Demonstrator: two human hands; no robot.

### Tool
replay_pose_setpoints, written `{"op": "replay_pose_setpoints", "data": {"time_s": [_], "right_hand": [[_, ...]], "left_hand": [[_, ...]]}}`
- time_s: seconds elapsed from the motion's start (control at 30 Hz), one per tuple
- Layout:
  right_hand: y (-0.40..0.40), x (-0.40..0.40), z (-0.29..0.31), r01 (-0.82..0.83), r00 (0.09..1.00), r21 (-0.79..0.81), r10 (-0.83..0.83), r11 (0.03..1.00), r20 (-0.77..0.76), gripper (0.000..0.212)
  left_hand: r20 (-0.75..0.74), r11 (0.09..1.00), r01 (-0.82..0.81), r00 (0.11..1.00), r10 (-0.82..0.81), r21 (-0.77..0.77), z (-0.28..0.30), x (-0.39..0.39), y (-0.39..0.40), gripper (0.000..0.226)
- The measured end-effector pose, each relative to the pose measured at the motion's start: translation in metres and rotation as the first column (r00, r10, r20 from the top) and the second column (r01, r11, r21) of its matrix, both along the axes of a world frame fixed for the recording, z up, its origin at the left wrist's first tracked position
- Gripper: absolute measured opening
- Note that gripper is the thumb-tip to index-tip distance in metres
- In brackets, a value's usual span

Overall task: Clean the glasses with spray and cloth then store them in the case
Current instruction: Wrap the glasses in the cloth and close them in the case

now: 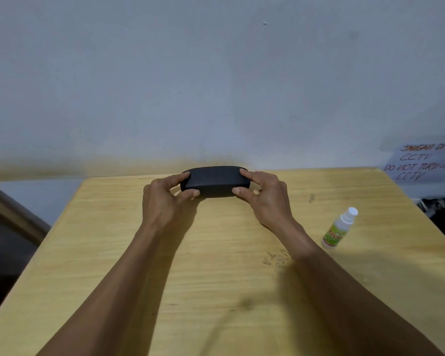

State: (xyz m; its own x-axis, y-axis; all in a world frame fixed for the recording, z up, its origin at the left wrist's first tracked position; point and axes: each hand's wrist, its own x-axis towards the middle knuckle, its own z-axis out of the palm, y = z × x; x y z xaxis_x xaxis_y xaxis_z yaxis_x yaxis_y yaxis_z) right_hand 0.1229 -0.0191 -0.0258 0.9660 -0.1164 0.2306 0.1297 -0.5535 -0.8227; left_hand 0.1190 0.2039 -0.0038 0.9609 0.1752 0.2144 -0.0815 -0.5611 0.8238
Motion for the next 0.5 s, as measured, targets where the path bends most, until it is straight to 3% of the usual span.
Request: {"op": "replay_pose_setpoints", "data": {"time_s": [0.3,0.5], "right_hand": [[-0.003,0.037,-0.016,0.005,1.000,-0.034,-0.004,0.999,0.018,0.054],[-0.005,0.040,-0.025,0.016,1.000,-0.073,-0.015,0.997,0.016,0.056]], "left_hand": [[-0.059,0.991,-0.049,0.997,0.041,-0.125,-0.018,0.030,-0.012,0.050],[-0.050,0.999,-0.032,0.998,0.029,-0.044,-0.020,0.033,-0.012,0.051]]}}
